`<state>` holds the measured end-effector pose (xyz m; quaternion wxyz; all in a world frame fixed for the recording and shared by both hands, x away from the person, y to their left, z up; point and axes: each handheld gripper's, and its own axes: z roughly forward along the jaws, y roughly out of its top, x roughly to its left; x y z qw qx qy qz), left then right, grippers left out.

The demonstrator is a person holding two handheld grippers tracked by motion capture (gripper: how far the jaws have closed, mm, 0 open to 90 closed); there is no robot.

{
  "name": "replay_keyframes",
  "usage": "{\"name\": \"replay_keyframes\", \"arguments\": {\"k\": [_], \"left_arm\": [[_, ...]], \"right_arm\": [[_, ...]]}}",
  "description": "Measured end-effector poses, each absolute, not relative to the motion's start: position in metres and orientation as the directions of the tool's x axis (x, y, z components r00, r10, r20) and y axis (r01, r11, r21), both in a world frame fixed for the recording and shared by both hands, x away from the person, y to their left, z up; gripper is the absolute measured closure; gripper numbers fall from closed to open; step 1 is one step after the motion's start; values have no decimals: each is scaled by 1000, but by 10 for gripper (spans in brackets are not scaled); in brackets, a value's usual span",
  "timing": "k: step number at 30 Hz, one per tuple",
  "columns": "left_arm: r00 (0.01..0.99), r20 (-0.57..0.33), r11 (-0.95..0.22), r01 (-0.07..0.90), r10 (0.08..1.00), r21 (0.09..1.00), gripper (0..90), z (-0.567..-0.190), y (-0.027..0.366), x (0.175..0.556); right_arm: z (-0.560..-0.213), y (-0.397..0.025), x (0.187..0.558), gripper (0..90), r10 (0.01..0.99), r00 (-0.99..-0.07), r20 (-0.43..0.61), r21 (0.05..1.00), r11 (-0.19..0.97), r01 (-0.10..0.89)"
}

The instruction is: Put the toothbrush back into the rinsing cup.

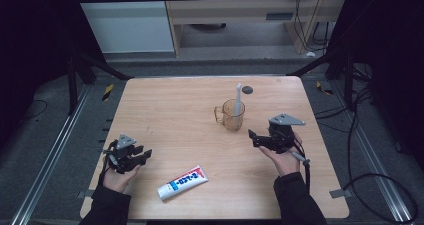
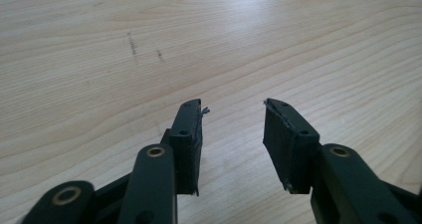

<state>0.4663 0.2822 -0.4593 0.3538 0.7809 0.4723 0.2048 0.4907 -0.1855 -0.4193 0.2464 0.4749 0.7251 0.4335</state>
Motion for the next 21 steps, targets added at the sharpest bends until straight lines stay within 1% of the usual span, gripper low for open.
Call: {"name": "replay_keyframes", "arguments": {"k": [6, 8, 12, 16, 21], "left_arm": [[516, -38, -324, 591, 856, 739, 642, -457, 274, 459], [537, -37, -340, 585, 843, 737, 658, -454, 270, 457], [588, -35, -384, 570, 808, 726, 677, -451, 263, 453], [635, -45, -424, 566, 771, 707, 674, -449, 254, 451], [693, -33, -492, 543, 720, 681, 637, -447, 243, 448]], "right_arm": [[-431, -203, 475, 190, 903, -426, 56, 851, 180, 493], [-435, -209, 470, 195, 906, -421, 42, 843, 195, 502], [-441, -216, 462, 198, 911, -410, 50, 837, 186, 515], [-451, -217, 457, 198, 908, -419, 30, 824, 215, 524], [-458, -217, 457, 191, 907, -422, 22, 811, 230, 538]]}}
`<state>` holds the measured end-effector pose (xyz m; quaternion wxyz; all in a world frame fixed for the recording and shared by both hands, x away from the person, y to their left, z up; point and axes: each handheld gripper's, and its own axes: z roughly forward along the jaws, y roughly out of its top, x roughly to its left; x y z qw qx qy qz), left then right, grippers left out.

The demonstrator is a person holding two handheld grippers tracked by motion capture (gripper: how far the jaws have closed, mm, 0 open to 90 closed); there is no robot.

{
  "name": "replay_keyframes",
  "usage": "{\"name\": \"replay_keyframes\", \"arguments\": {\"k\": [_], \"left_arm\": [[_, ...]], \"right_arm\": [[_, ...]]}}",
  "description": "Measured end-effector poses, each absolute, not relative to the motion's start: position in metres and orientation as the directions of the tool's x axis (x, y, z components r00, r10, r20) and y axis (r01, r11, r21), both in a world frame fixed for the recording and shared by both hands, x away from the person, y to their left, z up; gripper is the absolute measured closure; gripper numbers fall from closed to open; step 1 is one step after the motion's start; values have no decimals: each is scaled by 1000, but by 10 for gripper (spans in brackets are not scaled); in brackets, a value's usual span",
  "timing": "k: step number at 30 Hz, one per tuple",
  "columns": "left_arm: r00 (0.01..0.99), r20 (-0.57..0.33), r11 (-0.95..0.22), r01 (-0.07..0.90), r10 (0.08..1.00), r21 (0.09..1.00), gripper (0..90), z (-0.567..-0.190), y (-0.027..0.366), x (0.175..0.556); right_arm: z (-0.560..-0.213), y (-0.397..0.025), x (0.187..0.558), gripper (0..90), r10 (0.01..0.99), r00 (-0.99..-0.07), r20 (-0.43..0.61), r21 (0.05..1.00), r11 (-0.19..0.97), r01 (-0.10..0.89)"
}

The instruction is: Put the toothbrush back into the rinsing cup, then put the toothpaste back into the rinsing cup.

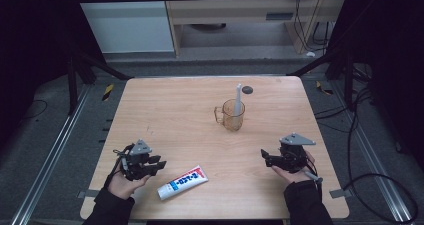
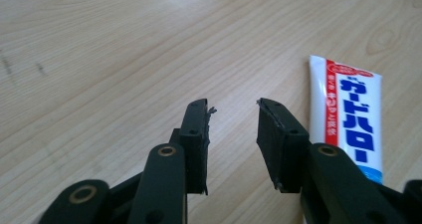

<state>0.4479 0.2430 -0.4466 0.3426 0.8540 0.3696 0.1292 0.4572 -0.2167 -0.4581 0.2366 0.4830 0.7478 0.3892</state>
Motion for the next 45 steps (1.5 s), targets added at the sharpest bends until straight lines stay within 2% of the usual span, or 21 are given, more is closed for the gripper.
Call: {"name": "replay_keyframes", "arguments": {"k": [13, 24, 34, 45], "left_arm": [[749, -8, -569, 510, 662, 645, 532, -441, 219, 439], [797, 36, -658, 471, 603, 587, 391, -439, 188, 435], [808, 43, -685, 469, 587, 557, 318, -441, 172, 432], [832, 59, -754, 467, 551, 461, 290, -450, 155, 431]], "right_arm": [[-461, -224, 453, 185, 915, -403, 29, 804, 219, 553], [-461, -228, 454, 179, 917, -397, 22, 801, 222, 556], [-463, -227, 457, 175, 915, -403, 22, 795, 228, 562], [-466, -227, 458, 175, 911, -411, 28, 789, 232, 569]]}}
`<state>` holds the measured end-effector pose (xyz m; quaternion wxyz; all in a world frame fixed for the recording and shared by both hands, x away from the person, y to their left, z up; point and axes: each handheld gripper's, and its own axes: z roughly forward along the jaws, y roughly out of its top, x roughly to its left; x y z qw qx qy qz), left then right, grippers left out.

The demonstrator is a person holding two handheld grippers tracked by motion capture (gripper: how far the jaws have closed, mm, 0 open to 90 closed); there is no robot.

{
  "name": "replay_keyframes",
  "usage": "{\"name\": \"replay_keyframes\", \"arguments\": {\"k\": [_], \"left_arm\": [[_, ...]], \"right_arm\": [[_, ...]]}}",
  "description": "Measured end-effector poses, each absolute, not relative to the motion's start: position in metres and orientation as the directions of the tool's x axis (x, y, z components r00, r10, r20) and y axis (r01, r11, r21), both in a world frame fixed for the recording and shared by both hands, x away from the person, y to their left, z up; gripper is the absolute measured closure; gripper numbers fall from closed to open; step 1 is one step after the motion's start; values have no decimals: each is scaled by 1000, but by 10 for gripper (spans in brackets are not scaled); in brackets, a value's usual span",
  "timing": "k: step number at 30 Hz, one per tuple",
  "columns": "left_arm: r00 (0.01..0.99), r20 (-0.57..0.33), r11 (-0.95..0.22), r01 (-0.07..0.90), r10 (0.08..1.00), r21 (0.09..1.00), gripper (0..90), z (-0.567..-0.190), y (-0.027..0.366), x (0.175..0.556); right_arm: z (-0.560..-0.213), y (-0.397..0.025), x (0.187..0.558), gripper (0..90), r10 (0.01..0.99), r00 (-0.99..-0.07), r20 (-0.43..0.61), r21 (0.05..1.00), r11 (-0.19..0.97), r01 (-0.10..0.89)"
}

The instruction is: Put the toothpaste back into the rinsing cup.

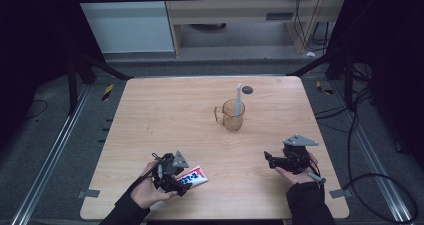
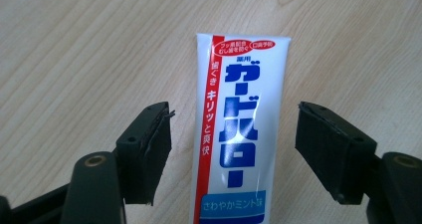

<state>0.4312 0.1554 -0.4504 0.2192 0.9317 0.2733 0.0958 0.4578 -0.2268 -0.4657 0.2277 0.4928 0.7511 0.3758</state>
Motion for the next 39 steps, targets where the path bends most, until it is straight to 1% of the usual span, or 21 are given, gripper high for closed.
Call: {"name": "replay_keyframes", "arguments": {"k": [5, 10, 17, 22, 28, 31, 34, 39], "left_arm": [[840, 57, -775, 470, 540, 422, 297, -457, 148, 437], [850, 59, -800, 466, 523, 378, 333, -464, 141, 442], [859, 51, -816, 464, 510, 345, 380, -470, 137, 445], [856, 29, -810, 477, 517, 341, 392, -471, 138, 446], [849, 22, -804, 492, 528, 335, 418, -470, 138, 447], [840, 14, -793, 507, 543, 337, 452, -469, 140, 448], [827, -11, -775, 530, 561, 344, 504, -467, 143, 450], [792, -51, -721, 579, 609, 381, 628, -463, 150, 452]], "right_arm": [[-467, -227, 459, 175, 910, -414, 27, 783, 238, 574], [-467, -227, 460, 177, 908, -416, 40, 776, 235, 586], [-467, -226, 462, 177, 905, -424, 27, 778, 247, 578], [-467, -226, 462, 177, 907, -420, 27, 774, 247, 584], [-467, -224, 463, 177, 907, -421, 25, 772, 250, 584], [-467, -225, 464, 177, 907, -420, 20, 770, 254, 585], [-467, -225, 464, 178, 907, -421, 21, 770, 254, 585], [-468, -225, 464, 178, 908, -418, 22, 766, 254, 591]]}}
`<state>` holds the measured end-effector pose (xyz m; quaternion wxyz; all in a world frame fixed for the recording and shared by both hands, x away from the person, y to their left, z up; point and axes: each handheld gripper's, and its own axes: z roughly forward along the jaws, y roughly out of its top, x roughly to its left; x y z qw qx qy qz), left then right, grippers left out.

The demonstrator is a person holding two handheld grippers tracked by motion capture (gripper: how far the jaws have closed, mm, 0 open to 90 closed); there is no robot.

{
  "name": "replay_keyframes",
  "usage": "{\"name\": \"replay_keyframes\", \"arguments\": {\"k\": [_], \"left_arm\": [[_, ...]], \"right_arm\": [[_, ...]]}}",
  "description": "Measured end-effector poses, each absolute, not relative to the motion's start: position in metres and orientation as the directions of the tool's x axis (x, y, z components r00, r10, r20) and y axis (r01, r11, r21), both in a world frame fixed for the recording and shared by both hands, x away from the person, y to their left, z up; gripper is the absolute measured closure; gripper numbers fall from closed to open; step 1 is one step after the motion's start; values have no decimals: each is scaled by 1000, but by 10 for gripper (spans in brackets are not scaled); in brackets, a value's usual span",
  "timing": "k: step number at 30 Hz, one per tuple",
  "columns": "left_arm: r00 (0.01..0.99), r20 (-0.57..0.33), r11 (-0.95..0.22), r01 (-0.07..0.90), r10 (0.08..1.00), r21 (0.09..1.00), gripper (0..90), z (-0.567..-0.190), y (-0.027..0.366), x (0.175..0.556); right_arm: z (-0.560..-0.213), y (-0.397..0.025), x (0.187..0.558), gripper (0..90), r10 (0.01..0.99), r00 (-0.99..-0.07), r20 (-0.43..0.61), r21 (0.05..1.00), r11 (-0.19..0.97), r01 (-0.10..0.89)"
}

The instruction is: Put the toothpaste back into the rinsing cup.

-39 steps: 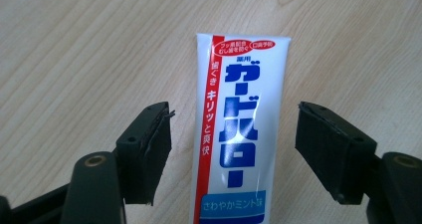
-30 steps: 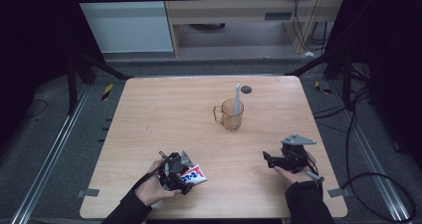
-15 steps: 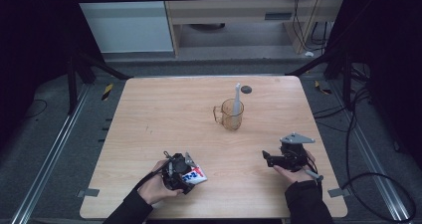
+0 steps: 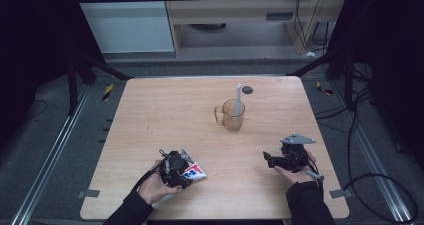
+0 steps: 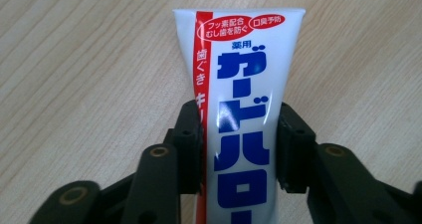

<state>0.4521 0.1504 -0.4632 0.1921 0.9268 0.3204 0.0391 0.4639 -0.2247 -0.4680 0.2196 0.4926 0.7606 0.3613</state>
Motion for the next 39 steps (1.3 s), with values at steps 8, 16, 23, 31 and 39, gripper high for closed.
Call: {"name": "replay_keyframes", "arguments": {"k": [8, 16, 23, 31, 39], "left_arm": [[739, -26, -631, 592, 673, 502, 671, -442, 167, 452], [643, 2, -493, 585, 765, 644, 674, -414, 190, 457], [549, 14, -374, 550, 836, 747, 675, -390, 200, 471], [468, -2, -257, 489, 884, 833, 675, -373, 188, 497], [429, -45, -179, 466, 902, 866, 675, -369, 169, 529]], "right_arm": [[-470, -227, 464, 181, 910, -413, 25, 765, 249, 594], [-468, -230, 463, 175, 918, -395, 25, 790, 224, 571], [-467, -233, 462, 158, 927, -373, 28, 805, 200, 558], [-468, -232, 463, 134, 931, -365, 23, 804, 200, 560], [-469, -234, 463, 124, 939, -343, 25, 808, 183, 560]]}}
